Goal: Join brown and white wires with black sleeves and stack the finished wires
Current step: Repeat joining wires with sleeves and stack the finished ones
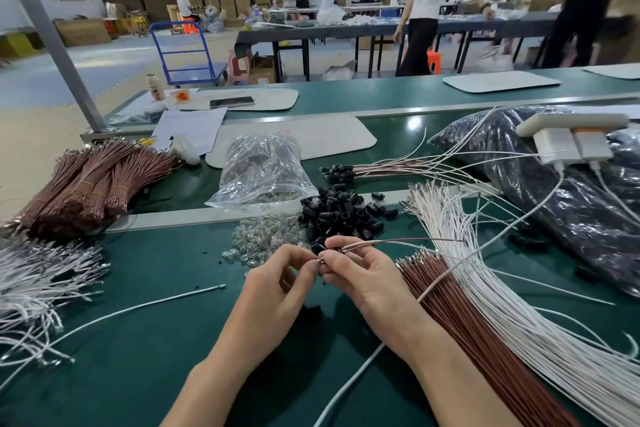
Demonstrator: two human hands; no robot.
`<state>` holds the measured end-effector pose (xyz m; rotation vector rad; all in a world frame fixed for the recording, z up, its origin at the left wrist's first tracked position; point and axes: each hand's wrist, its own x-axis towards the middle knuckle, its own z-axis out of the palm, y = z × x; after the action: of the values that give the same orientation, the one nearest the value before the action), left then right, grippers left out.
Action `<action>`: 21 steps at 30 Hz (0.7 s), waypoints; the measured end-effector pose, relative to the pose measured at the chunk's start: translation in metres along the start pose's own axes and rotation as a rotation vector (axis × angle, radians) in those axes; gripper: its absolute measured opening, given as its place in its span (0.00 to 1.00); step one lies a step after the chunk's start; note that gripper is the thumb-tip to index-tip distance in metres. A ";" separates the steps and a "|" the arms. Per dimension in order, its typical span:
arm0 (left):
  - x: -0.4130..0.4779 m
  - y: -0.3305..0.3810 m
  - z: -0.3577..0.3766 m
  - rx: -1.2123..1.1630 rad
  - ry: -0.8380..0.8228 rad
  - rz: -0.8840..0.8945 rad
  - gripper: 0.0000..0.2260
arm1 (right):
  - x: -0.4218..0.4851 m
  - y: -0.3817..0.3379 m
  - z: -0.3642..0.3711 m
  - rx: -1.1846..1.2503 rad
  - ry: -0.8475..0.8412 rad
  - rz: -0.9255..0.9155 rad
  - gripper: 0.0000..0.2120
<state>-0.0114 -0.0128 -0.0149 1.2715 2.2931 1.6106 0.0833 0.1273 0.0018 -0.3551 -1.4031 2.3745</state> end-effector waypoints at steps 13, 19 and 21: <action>-0.001 0.013 0.000 -0.109 -0.032 -0.085 0.06 | 0.000 0.003 -0.002 -0.228 0.021 -0.105 0.10; -0.002 0.019 -0.004 -0.198 -0.021 -0.136 0.07 | -0.002 0.005 0.000 -0.286 0.010 -0.135 0.12; -0.002 0.020 -0.005 -0.201 -0.010 -0.146 0.09 | -0.002 0.005 0.000 -0.296 0.003 -0.137 0.12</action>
<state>-0.0013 -0.0158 0.0027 1.0397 2.0994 1.7266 0.0839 0.1241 -0.0021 -0.3266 -1.7232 2.0599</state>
